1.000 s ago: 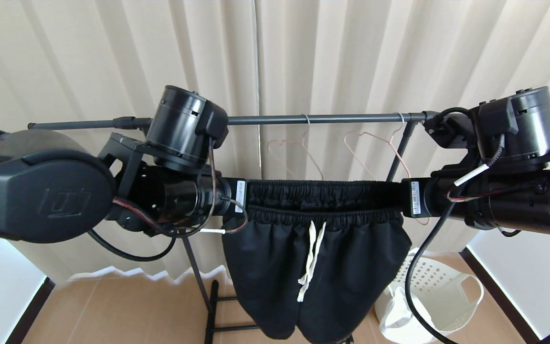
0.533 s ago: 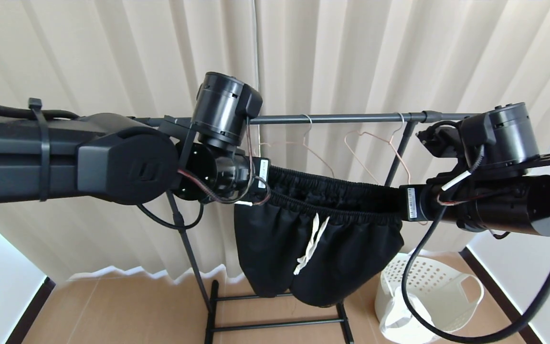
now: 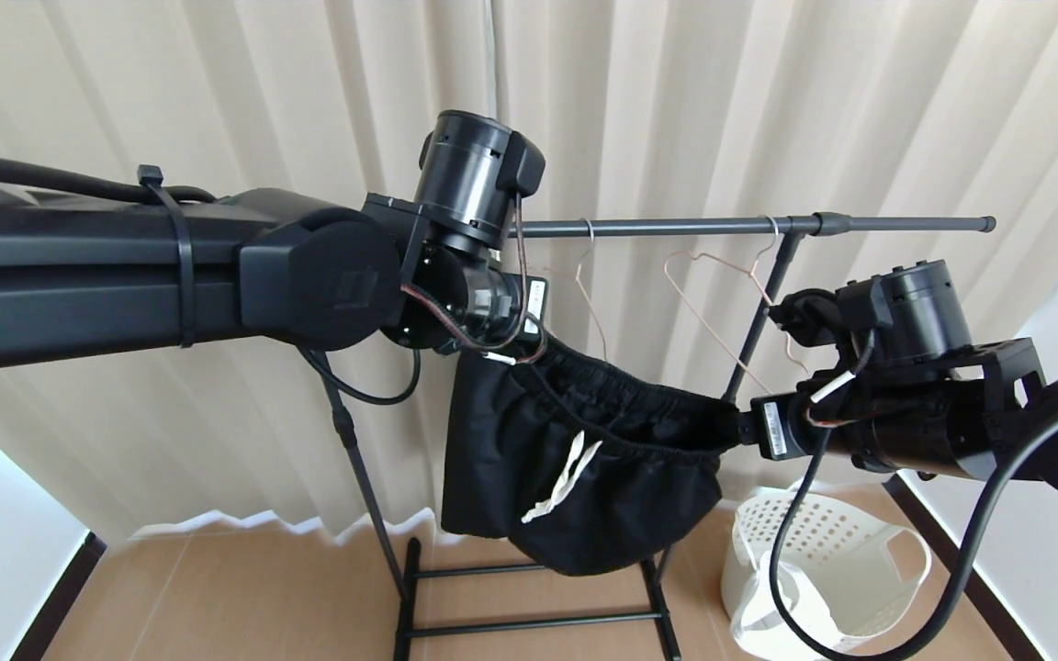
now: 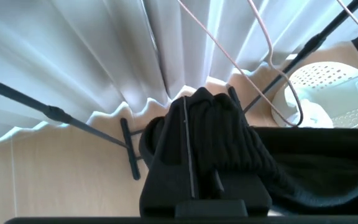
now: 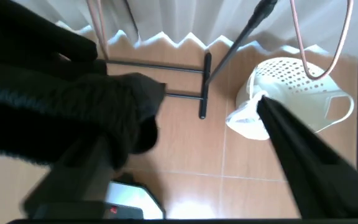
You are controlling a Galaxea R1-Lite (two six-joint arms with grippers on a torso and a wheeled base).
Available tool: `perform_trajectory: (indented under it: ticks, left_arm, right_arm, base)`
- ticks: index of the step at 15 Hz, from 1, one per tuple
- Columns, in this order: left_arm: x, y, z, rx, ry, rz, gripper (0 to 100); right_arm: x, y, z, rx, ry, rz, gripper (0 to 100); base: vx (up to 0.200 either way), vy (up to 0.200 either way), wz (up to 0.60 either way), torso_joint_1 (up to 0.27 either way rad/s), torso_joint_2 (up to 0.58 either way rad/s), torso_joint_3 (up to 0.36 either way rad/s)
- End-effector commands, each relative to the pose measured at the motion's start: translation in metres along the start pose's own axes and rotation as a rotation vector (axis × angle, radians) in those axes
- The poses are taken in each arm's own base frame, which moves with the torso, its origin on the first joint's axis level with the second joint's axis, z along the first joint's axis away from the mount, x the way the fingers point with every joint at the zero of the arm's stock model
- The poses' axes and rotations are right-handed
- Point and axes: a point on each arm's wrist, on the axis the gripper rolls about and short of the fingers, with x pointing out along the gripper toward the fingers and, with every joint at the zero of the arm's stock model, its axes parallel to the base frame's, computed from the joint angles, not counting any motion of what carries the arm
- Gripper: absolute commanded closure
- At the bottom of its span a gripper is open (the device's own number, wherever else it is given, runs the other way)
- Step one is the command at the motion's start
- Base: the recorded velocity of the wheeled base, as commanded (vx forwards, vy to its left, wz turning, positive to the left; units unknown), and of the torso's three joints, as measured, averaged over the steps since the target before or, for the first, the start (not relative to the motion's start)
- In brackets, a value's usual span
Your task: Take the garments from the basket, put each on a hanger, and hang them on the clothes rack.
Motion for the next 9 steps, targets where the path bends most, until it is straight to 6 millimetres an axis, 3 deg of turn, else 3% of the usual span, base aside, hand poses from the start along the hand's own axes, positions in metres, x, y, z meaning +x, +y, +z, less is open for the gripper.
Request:
perform_trajectory:
  ticks: [1,5,9]
  left_arm:
    - [0.004,-0.005,0.007,0.001,-0.008,-0.006,100]
    - [-0.003,-0.012,0.012,0.001,-0.029,-0.020,100]
    - [-0.005,-0.017,0.007,0.015,-0.017,-0.022,100]
  right_arm:
    - [-0.005,-0.004,-0.018,-0.076,0.022,0.047,0]
    - [-0.028,-0.010,-0.043,-0.258,0.034,0.256,0]
    - [-0.029,-0.004,-0.049,-0.267,-0.042,0.515,0]
  base:
    - [0.000,0.000,0.00,0.000,0.00,0.000]
    - [0.000,0.000,0.00,0.000,0.00,0.000]
    - [0.000,0.000,0.00,0.000,0.00,0.000]
